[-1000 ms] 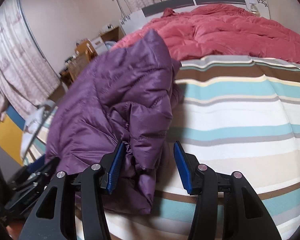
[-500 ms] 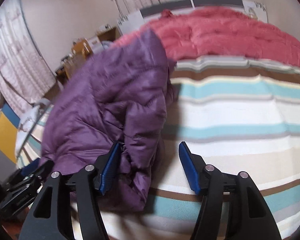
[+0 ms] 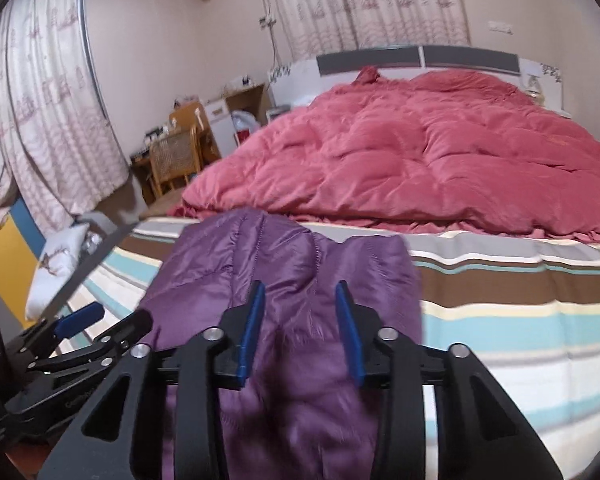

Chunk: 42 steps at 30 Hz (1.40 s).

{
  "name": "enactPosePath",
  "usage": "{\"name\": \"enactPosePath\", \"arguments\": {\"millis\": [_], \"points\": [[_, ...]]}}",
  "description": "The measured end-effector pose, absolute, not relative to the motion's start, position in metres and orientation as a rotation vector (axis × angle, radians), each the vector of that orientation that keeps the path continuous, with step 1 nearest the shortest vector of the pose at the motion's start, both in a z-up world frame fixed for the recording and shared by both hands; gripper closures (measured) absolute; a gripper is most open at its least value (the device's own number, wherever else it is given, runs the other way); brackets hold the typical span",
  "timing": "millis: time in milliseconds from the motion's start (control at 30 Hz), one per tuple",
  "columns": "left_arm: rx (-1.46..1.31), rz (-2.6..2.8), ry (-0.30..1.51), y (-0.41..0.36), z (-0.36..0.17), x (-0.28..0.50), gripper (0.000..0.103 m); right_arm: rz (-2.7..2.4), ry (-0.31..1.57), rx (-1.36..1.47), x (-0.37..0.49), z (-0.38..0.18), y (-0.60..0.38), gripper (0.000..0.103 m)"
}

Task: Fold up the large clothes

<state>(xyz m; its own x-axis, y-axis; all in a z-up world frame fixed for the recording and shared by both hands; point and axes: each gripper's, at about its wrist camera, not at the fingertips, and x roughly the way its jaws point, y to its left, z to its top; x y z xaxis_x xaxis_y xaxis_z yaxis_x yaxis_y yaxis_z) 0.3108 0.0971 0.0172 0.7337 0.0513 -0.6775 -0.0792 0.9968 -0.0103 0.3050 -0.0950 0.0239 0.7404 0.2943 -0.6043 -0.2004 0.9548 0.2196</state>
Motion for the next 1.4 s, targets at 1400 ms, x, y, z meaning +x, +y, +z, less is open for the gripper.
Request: {"name": "enactPosePath", "arguments": {"millis": [1400], "points": [[-0.069, 0.125, 0.665, 0.103, 0.012, 0.15, 0.002, 0.266, 0.683, 0.116, 0.155, 0.005, -0.108, 0.032]]}}
